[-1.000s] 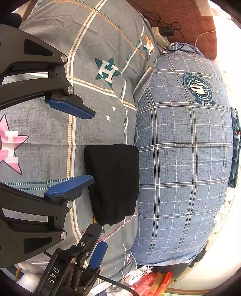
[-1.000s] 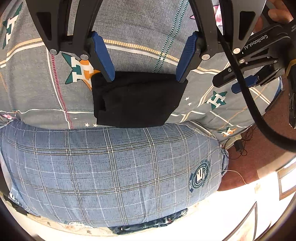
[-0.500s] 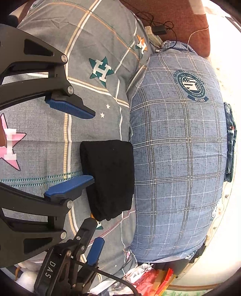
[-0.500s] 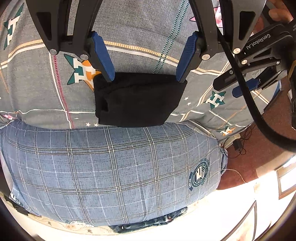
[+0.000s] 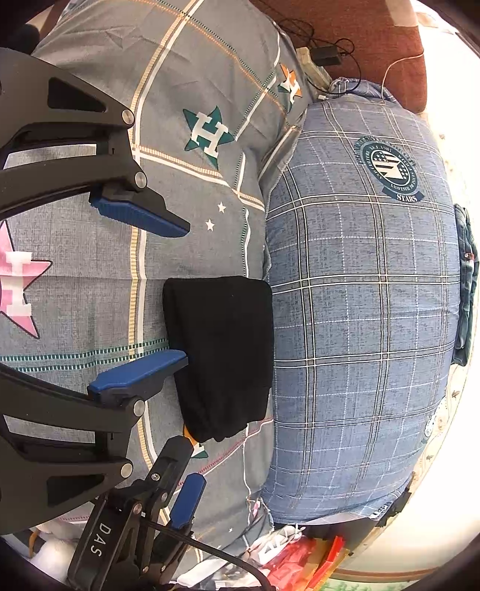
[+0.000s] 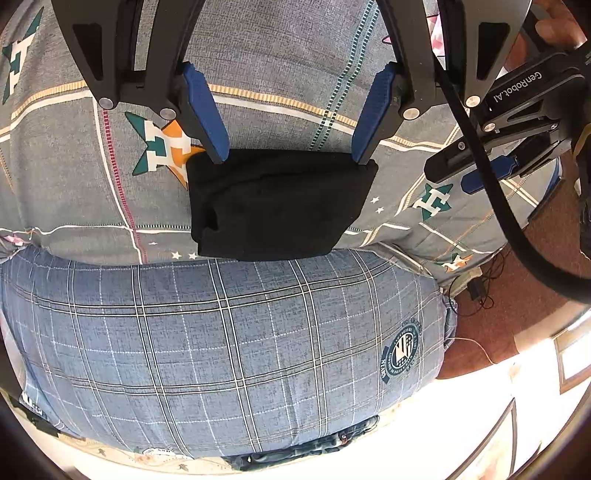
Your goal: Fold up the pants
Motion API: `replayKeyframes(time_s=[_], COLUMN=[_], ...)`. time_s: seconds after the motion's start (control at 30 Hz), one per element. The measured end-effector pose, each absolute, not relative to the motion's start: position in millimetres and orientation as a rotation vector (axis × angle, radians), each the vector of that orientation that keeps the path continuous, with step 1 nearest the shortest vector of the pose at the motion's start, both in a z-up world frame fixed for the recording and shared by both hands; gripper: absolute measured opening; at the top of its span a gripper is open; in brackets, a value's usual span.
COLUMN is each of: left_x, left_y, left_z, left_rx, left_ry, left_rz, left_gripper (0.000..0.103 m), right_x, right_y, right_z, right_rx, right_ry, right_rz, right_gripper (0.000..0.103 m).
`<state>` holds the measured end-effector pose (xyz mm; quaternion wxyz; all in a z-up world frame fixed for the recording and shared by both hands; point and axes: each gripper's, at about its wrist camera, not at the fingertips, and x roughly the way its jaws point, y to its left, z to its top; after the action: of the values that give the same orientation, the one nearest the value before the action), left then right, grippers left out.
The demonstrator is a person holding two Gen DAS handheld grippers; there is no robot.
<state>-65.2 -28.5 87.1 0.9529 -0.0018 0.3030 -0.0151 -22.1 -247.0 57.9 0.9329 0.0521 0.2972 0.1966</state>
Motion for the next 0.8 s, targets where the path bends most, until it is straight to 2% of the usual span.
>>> replayKeyframes(time_s=[0.8], left_x=[-62.9], left_y=[-27.5], left_z=[80.5], left_rx=[-0.023], left_ry=[0.634], left_rz=[-0.035], left_gripper=[0.064], right_x=[-23.9], right_y=[-239.3], right_z=[50.5], right_rx=[0.116], right_ry=[0.633], right_rz=[0.384], right_gripper=[0.067])
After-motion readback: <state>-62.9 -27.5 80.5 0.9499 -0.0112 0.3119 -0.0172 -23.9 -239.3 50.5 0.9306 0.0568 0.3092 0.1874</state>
